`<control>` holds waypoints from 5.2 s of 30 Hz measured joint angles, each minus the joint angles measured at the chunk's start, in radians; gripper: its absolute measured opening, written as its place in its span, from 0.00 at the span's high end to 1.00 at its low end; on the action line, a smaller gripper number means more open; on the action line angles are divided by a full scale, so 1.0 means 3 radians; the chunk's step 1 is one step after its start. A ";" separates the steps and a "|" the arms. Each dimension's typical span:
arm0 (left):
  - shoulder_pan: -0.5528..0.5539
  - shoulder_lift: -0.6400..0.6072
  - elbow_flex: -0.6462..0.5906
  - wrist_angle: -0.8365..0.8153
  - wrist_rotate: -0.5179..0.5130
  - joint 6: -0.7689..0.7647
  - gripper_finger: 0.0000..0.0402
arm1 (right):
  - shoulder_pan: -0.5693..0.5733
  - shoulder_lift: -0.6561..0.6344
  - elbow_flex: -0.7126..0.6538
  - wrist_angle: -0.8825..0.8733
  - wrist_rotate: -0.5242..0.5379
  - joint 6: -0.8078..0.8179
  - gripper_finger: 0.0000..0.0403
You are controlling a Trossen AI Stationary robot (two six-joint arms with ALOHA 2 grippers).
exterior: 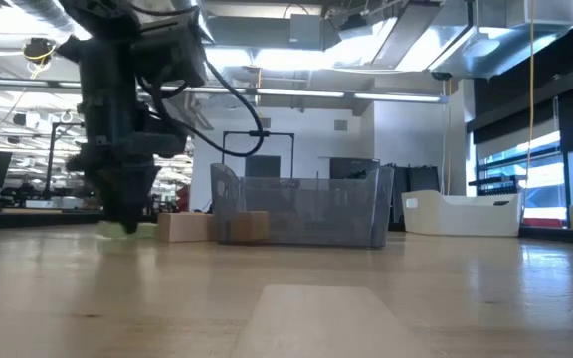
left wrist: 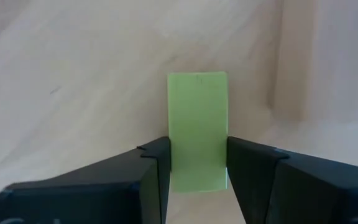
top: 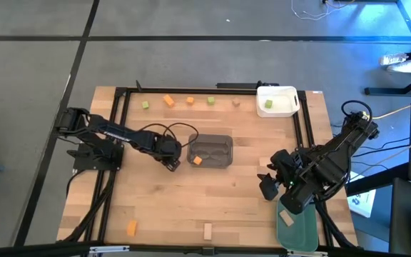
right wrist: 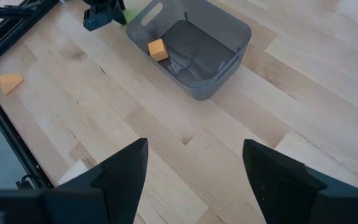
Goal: Sort & place blocks by color
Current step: Put the green block into the white bin
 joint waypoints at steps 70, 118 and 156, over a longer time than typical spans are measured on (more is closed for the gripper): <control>0.0320 -0.0018 0.1996 0.0205 0.2619 0.1893 0.74 | -0.1439 0.0534 -0.0586 0.3789 -0.1124 -0.7420 0.40; 0.0662 -0.0022 0.2000 -0.0047 0.2303 0.2542 0.62 | -0.1598 0.0293 -0.0584 0.3460 -0.0395 -0.6370 0.86; 0.0886 -0.0022 0.1996 -0.0146 0.1587 0.2853 0.62 | -0.5503 0.0740 -0.0585 0.0579 -0.1272 -0.4258 0.86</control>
